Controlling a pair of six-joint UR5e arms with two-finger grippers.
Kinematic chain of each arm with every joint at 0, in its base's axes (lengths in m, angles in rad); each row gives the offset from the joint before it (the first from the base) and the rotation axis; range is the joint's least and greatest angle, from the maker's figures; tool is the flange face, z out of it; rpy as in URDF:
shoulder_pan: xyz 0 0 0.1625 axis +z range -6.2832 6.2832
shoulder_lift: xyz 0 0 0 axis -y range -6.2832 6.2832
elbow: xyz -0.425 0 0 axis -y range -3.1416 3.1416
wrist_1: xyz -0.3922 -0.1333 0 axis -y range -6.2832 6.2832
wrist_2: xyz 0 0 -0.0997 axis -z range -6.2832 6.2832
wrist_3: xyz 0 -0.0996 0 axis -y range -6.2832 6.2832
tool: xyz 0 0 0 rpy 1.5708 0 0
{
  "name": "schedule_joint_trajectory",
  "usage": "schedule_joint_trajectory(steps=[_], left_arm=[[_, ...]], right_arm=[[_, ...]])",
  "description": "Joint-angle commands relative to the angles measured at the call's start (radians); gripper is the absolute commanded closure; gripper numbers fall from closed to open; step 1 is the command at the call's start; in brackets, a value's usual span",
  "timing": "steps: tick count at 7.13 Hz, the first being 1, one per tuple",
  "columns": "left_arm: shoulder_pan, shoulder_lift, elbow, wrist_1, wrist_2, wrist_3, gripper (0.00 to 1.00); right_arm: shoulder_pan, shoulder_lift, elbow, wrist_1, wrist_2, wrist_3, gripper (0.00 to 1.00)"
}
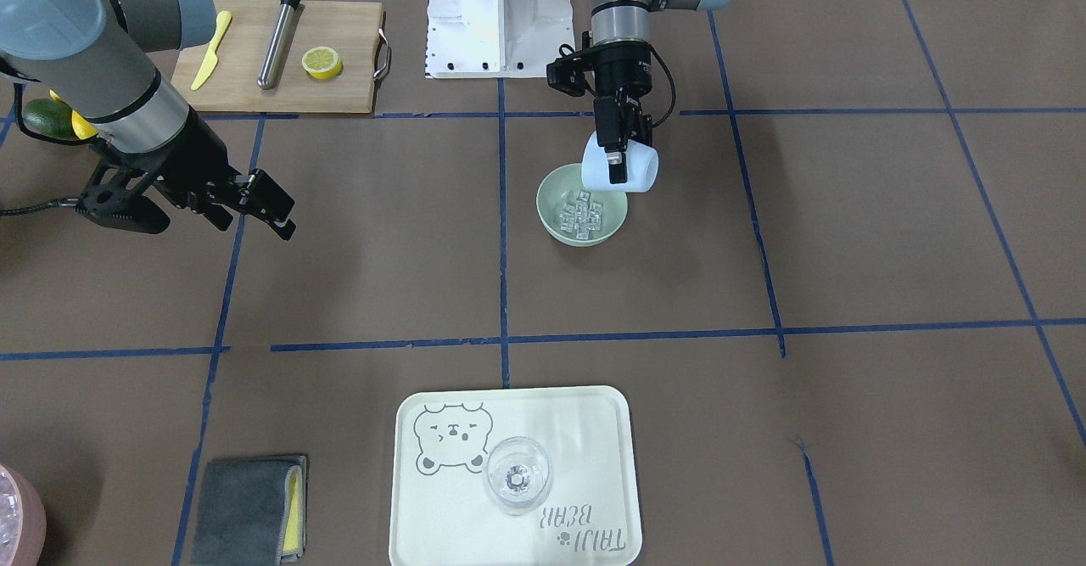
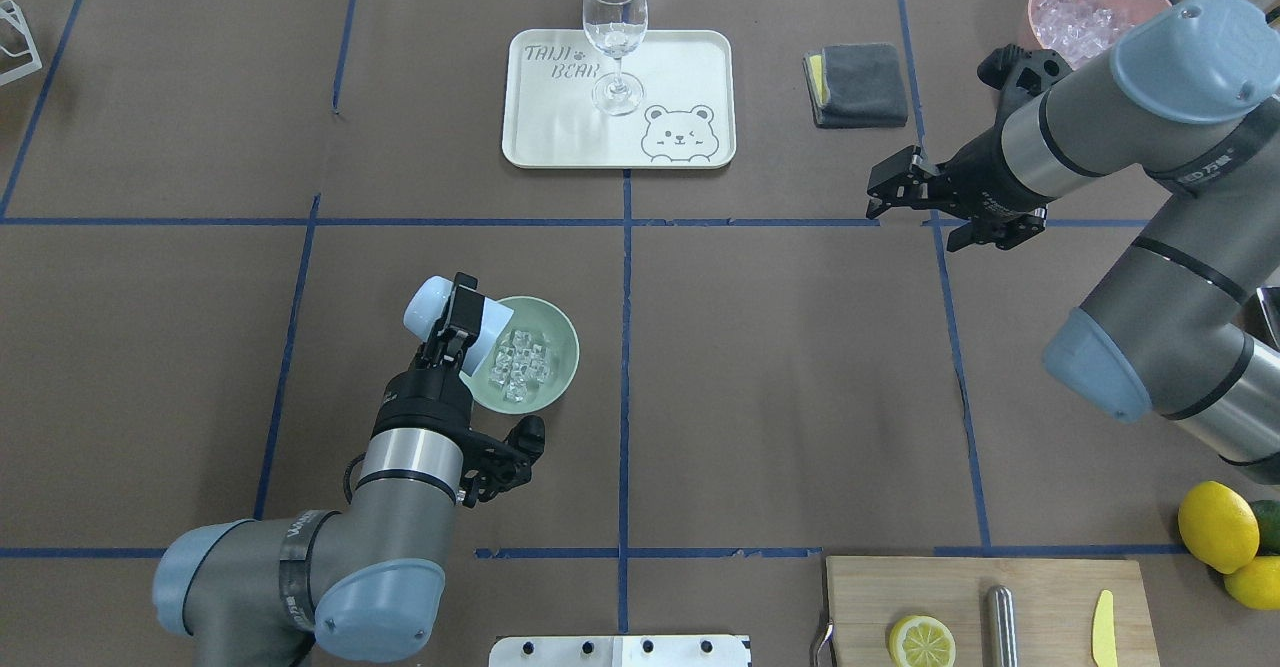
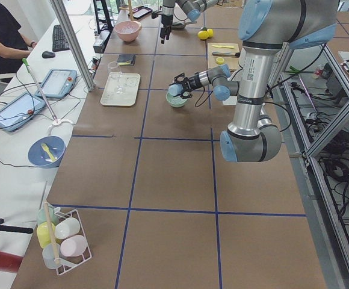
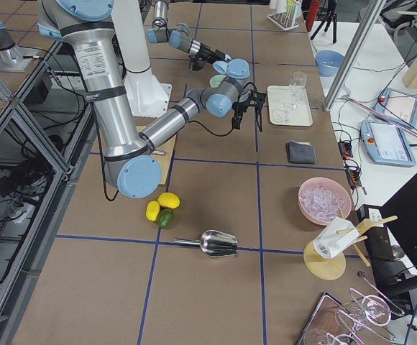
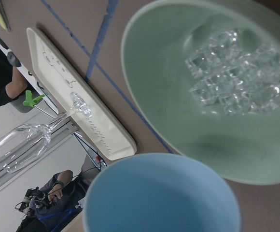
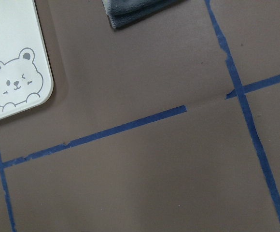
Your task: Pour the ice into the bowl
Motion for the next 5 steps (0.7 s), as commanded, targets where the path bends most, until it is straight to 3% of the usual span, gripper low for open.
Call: schedule_joint_trajectory(steps=[1, 5], left_arm=[[-0.004, 0.021, -0.017, -0.001, -0.006, -0.317, 1.00], [-0.007, 0.116, -0.011, -0.001, -0.015, -1.027, 1.00]], right_arm=[[0.000, 0.006, 0.010, 0.001, 0.000, 0.006, 0.00], [0.011, 0.006, 0.036, 0.001, -0.003, 0.004, 0.00]])
